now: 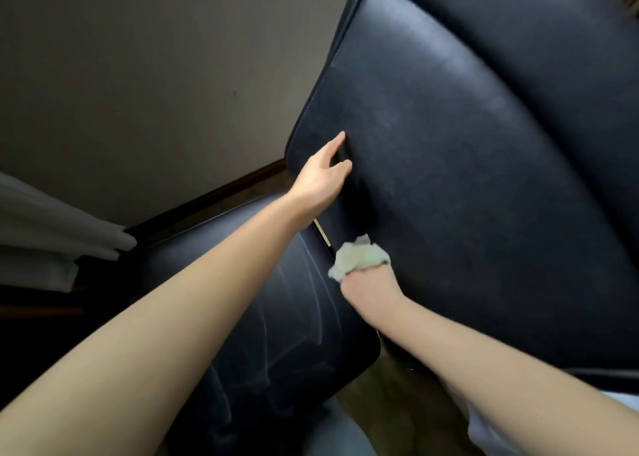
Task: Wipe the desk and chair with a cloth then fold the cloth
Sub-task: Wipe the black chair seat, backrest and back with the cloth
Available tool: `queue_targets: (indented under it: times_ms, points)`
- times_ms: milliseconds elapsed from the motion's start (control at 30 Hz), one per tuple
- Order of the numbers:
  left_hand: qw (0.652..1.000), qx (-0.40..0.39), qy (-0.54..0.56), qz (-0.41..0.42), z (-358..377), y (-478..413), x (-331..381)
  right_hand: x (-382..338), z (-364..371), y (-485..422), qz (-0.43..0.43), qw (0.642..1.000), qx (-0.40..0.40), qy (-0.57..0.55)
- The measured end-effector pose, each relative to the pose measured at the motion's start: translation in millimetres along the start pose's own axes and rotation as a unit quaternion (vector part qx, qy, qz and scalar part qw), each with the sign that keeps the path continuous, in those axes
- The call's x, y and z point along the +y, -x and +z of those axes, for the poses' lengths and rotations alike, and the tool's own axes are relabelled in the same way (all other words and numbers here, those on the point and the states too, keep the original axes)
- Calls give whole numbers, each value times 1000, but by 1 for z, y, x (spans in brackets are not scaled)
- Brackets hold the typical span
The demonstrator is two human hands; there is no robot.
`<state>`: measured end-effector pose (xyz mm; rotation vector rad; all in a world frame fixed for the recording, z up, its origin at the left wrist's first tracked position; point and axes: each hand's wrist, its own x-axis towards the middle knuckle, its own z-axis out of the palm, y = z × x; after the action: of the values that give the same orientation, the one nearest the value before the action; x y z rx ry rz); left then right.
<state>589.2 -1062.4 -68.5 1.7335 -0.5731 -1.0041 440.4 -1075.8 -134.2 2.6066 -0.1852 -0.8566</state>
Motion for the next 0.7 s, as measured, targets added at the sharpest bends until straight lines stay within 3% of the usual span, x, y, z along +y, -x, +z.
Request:
queue_targets:
  times_ms: [167, 267, 400, 433, 500, 567, 600, 633, 667, 700]
  points:
    - [999, 30, -12, -32, -11, 8, 9, 54, -60, -7, 75, 989, 124, 14]
    - [998, 43, -49, -20, -16, 20, 33, 82, -84, 39, 38, 981, 190, -17]
    - [995, 36, -91, 17, -11, 34, 72, 72, -69, 93, 41, 991, 124, 21]
    - [995, 29, -93, 26, -9, 36, 80, 61, -56, 101, 10, 996, 89, 27]
    - [995, 13, -91, 36, -1, 44, 93, 23, -14, 116, 6, 995, -68, 72]
    - [995, -13, -94, 41, 8, 50, 102, 4, 48, 111, 92, 986, -65, -121]
    - [994, -30, -97, 39, 13, 53, 104, -1, 60, 108, 121, 981, -41, -146]
    - [993, -52, -101, 33, 18, 57, 106, 1, 53, 106, 95, 981, -59, -158]
    - [991, -77, -103, 23, 22, 60, 107, 6, 24, 108, 41, 977, -128, -165]
    - [990, -97, -104, 15, 25, 63, 107, 12, -2, 103, 14, 982, -130, -136]
